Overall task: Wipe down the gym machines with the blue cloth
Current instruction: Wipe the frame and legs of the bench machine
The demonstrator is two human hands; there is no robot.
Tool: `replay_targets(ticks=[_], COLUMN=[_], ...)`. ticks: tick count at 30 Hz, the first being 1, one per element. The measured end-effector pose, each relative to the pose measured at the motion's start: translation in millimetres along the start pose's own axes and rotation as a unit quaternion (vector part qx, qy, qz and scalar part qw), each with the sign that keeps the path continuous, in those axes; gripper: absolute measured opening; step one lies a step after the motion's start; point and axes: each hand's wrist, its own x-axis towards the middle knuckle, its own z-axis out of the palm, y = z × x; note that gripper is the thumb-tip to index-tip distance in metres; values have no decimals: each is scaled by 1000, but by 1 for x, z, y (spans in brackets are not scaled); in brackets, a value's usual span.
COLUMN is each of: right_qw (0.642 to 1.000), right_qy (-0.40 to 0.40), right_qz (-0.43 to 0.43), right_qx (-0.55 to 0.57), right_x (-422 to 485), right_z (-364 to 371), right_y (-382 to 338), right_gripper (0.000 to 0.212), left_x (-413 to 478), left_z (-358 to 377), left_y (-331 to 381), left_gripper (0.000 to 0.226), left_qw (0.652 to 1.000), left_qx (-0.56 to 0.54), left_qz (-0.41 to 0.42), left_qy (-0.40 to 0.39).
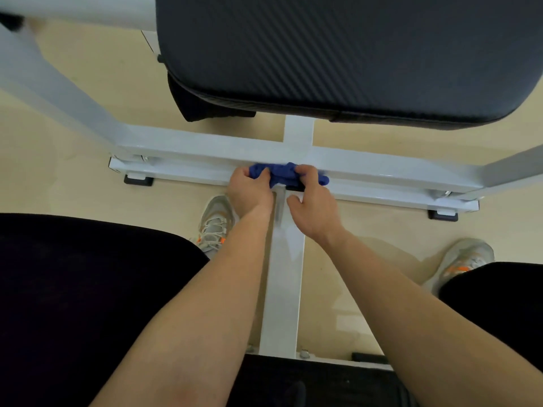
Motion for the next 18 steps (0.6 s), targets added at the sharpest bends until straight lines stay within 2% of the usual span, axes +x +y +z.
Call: replay_targets(ticks=[2,5,10,18], right_qw=[997,989,991,988], right_qy=[-29,-29,-26,-11], right_qz=[-61,-102,-57,-10], right_qx=[-42,-101,-115,-153], right_x=[1,0,-2,8], right_z=[4,5,-19,-4], right_y=[-1,9,35,11], right_gripper=[53,57,53,36], left_x=[5,2,-19,-6], left_z=[-7,-9,6,-5], left_y=[-2,1,9,10], left_gripper=[19,21,27,21], left_qw=[1000,1000,995,997], left_qx=[-1,13,51,30], left_qz=[-3,21,74,58], left_qy=[25,3,-47,-43])
